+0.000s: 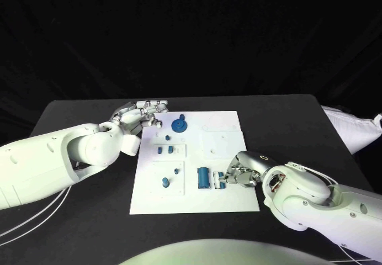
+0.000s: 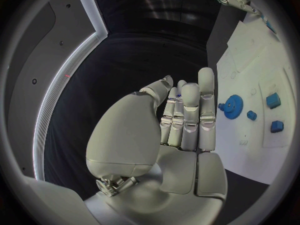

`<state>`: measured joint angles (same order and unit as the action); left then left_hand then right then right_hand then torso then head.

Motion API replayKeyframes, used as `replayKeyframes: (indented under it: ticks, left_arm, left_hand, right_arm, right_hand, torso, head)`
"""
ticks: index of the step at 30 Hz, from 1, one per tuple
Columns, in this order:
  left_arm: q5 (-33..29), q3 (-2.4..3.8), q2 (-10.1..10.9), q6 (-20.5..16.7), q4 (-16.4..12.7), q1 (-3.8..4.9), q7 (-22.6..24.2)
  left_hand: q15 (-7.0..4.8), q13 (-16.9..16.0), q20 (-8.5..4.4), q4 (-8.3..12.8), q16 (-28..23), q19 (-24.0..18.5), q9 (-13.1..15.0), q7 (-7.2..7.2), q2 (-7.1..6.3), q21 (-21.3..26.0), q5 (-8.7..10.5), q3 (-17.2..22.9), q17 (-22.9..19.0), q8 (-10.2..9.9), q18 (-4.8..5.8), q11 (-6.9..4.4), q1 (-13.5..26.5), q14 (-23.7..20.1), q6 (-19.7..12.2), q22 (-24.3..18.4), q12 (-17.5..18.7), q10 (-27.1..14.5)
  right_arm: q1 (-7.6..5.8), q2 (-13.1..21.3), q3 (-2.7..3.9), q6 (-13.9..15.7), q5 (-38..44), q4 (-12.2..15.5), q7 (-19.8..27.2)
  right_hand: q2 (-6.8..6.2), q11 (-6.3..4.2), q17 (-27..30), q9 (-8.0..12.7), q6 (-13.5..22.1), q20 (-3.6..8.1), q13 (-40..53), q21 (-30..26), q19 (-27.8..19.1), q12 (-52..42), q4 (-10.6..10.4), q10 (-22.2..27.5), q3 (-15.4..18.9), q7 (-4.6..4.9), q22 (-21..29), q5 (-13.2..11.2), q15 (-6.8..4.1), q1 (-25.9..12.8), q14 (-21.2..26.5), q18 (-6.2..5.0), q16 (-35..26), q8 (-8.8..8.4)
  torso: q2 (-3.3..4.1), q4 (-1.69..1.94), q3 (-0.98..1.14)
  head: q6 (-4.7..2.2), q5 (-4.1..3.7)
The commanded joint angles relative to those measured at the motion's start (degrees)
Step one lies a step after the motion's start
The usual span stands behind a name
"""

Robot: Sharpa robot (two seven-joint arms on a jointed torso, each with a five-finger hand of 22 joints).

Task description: Assemble the parts on the task board

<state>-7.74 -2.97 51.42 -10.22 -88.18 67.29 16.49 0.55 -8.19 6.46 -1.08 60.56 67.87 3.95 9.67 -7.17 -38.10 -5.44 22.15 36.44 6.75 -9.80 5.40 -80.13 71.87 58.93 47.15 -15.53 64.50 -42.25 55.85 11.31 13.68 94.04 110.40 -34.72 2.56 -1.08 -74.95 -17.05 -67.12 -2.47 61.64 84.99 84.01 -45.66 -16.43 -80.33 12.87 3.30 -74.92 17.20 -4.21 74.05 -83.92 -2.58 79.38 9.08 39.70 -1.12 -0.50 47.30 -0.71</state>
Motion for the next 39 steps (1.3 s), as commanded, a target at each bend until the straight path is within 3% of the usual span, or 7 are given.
replayKeyframes:
  ticks: [1,6,9,17,27,33,39]
  left_arm:
    - [0.2,0.03,-0.1,1.2,-0.1,0.0,0.1]
    - [0.2,0.03,-0.1,1.3,-0.1,0.0,0.0]
    - [0.2,0.03,-0.1,1.3,-0.1,0.0,0.0]
    - [0.3,0.03,-0.1,1.3,-0.1,0.0,-0.1]
    - [0.4,0.03,0.0,1.4,-0.1,-0.01,-0.1]
    - [0.4,0.02,0.0,1.4,0.0,-0.05,-0.1]
    - [0.4,0.02,-0.1,1.5,0.0,-0.11,-0.1]
  left_hand:
    - [0.07,-0.1,-0.03,0.0,-0.2,-0.4,0.0,-0.01,0.25,0.2,-0.27,-0.3,0.0,0.4,-0.65,-0.09,-0.2,-0.3,-0.4,-0.1,-0.2,-0.5]
    - [0.07,-0.1,-0.03,0.0,-0.2,-0.4,0.0,-0.01,0.25,0.2,-0.27,-0.3,0.0,0.4,-0.65,-0.09,-0.2,-0.3,-0.4,-0.1,-0.2,-0.5]
    - [0.07,-0.1,-0.03,0.0,-0.2,-0.4,0.0,-0.01,0.25,0.2,-0.27,-0.3,0.0,0.4,-0.65,-0.09,-0.2,-0.3,-0.4,-0.1,-0.2,-0.5]
    - [0.07,-0.1,-0.03,0.0,-0.2,-0.4,0.0,-0.01,0.25,0.2,-0.27,-0.3,0.0,0.4,-0.65,-0.09,-0.2,-0.3,-0.4,-0.1,-0.2,-0.5]
    - [0.07,-0.1,-0.03,0.0,-0.2,-0.4,0.0,-0.01,0.25,0.2,-0.27,-0.3,0.0,0.4,-0.65,-0.09,-0.2,-0.3,-0.4,-0.1,-0.2,-0.5]
    - [0.07,-0.1,-0.02,0.0,-0.2,-0.4,0.0,-0.01,0.28,0.2,-0.27,-0.3,-0.1,0.4,-0.65,-0.09,-0.2,-0.3,-0.4,-0.1,-0.3,-0.6]
    - [0.07,-0.1,-0.02,0.0,-0.2,-0.4,0.0,-0.01,0.28,0.2,-0.27,-0.3,-0.1,0.4,-0.65,-0.09,-0.2,-0.3,-0.4,-0.1,-0.3,-0.6]
  right_arm:
    - [0.07,-0.3,-0.07,-1.6,2.1,-0.2,-0.5]
    - [0.07,-0.7,-0.12,-2.6,3.1,-0.4,-0.6]
    - [0.07,-0.9,-0.17,-3.1,3.7,-0.5,-0.6]
    - [0.07,-1.0,-0.26,-3.9,5.6,-0.6,-0.6]
    - [0.08,-0.1,-0.25,-3.4,7.0,0.1,-0.6]
    - [0.08,0.9,-0.25,-3.8,9.8,0.8,-0.6]
    - [0.09,1.0,-0.25,-6.6,13.9,0.8,-0.4]
  right_hand:
    - [-0.15,-0.05,-0.7,-0.1,-0.5,0.56,0.2,0.4,1.4,-0.4,0.7,-0.6,-0.1,-0.12,-8.6,-0.1,-0.47,1.3,-3.7,0.74,0.4,0.32]
    - [-0.05,-0.31,-1.0,-0.4,-0.6,0.85,0.7,0.6,1.5,-0.6,2.8,-0.7,-1.3,-0.35,-8.8,-4.5,-0.75,5.3,-3.7,0.78,0.6,0.39]
    - [-0.22,-0.38,-1.0,-0.5,-0.7,0.92,0.8,0.6,1.5,-0.7,3.8,-0.8,-1.9,-0.41,-8.9,-5.9,-0.79,6.8,-3.7,0.8,0.7,0.37]
    - [-0.26,-0.5,-1.1,-0.7,-0.7,1.02,1.1,0.6,1.5,-0.6,5.5,-0.8,-3.1,-0.53,-8.9,-7.7,-0.88,9.2,-3.6,0.81,0.7,0.35]
    - [-0.32,-0.45,-0.8,-0.7,-0.6,1.03,0.6,0.5,1.4,0.3,5.6,-0.6,-3.2,-0.44,-8.8,-8.1,-0.86,9.3,-3.6,0.76,0.5,0.23]
    - [-2.12,0.14,0.3,-0.5,0.6,0.79,-1.7,-0.2,0.7,4.4,5.8,1.0,-2.8,0.3,-7.9,-9.1,-0.44,8.9,-3.3,0.52,-0.4,-0.52]
    - [-3.88,1.06,0.9,0.1,2.9,0.15,-5.3,-0.8,0.1,10.6,6.2,3.6,-3.1,1.42,-7.2,-10.0,0.31,9.4,-3.1,0.33,-1.0,-1.98]
  torso:
    - [-0.03,-0.07,0.0]
    - [-0.02,-0.05,0.04]
    - [-0.02,-0.05,0.03]
    - [-0.01,-0.1,0.06]
    - [-0.01,-0.05,0.12]
    - [-0.04,-0.12,0.09]
    - [0.0,-0.12,0.08]
  head:
    - [0.04,0.12]
    - [0.11,0.2]
    - [0.12,0.19]
    - [0.15,0.11]
    - [0.15,0.12]
    - [0.17,0.15]
    - [0.11,0.03]
